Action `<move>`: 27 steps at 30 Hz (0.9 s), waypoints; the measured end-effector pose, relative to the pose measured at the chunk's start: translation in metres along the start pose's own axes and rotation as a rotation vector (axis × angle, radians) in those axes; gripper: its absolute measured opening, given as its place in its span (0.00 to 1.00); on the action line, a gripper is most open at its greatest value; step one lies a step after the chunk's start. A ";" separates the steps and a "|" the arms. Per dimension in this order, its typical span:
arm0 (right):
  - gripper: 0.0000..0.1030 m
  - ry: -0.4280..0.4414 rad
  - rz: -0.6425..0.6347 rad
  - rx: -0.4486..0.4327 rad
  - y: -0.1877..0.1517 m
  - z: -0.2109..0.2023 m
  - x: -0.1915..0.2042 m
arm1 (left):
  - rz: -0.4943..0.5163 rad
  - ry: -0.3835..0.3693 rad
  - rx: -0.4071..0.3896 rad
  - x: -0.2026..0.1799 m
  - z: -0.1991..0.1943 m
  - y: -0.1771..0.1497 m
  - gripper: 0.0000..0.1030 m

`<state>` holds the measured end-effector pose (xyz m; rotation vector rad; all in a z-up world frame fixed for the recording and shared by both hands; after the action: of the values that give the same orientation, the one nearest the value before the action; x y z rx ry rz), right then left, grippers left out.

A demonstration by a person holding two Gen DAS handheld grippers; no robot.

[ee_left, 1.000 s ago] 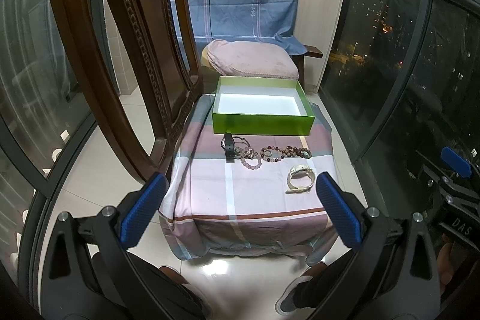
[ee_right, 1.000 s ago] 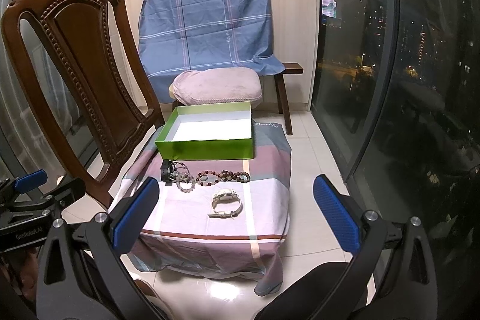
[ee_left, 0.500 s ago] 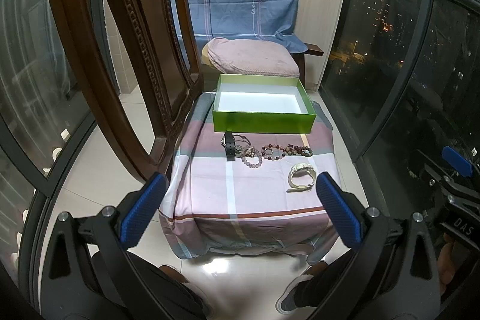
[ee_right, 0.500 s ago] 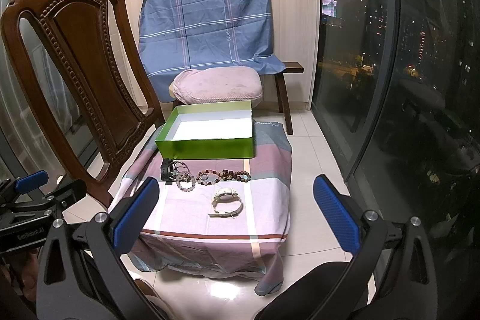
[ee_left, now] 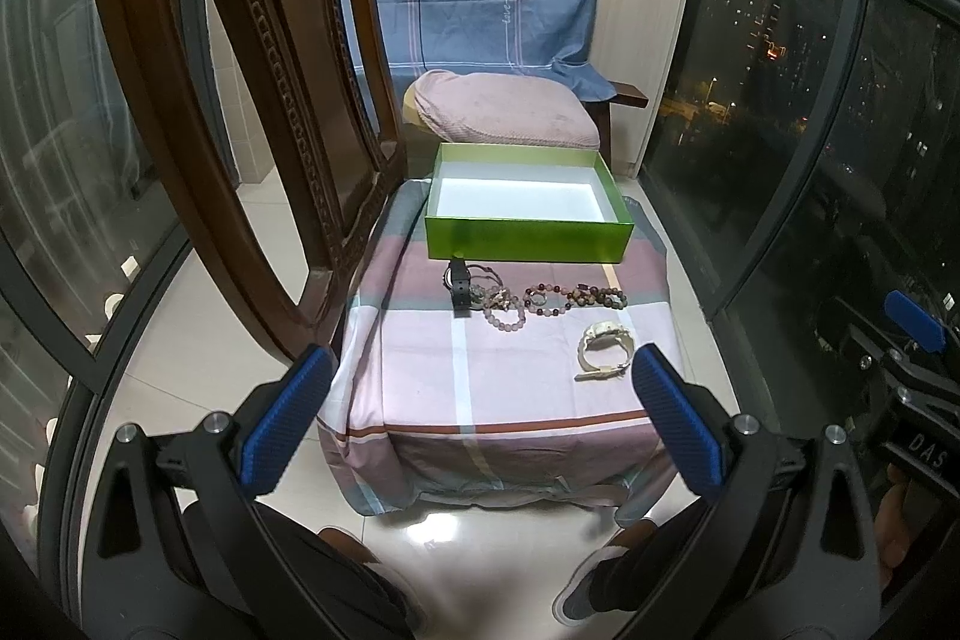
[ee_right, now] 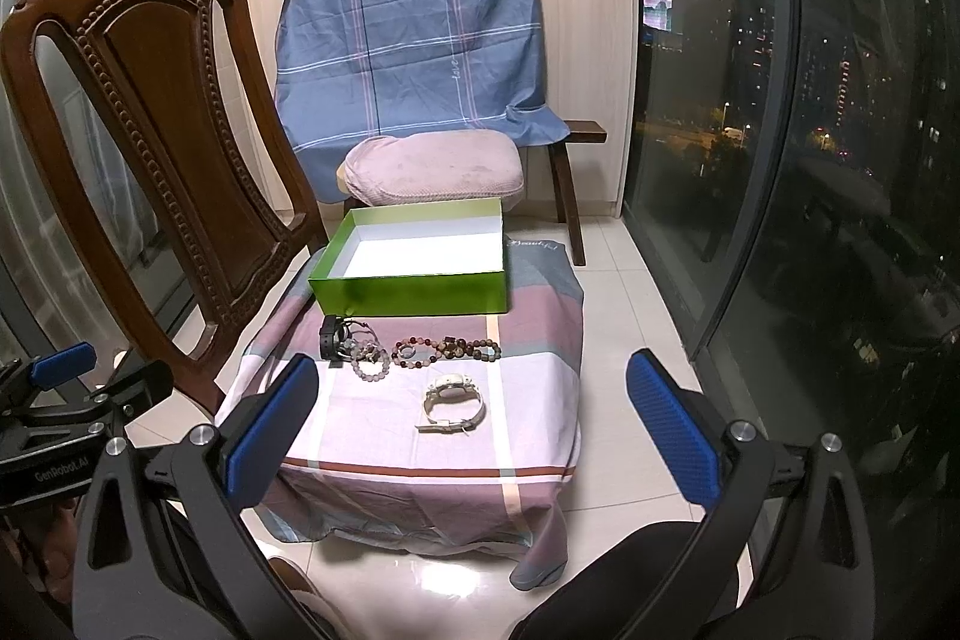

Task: Organize jewelry

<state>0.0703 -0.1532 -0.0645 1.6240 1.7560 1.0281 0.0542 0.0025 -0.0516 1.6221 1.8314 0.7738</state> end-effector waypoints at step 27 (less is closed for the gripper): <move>0.97 0.045 0.032 0.078 -0.021 0.045 -0.022 | 0.043 -0.037 0.089 -0.003 0.049 -0.022 0.96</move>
<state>0.0974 -0.1665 -0.1099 1.6942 1.8252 1.0300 0.0755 -0.0006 -0.1007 1.7253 1.8338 0.6853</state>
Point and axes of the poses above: each gripper's, at about its wrist camera, not at the fingertips, and z roughly the way its jaws point, x to its left, y to its top, the point moved 5 cm from there along z, roughly the way its jaws point, and after that the axes turned 3 degrees about z, right-handed, at the moved point
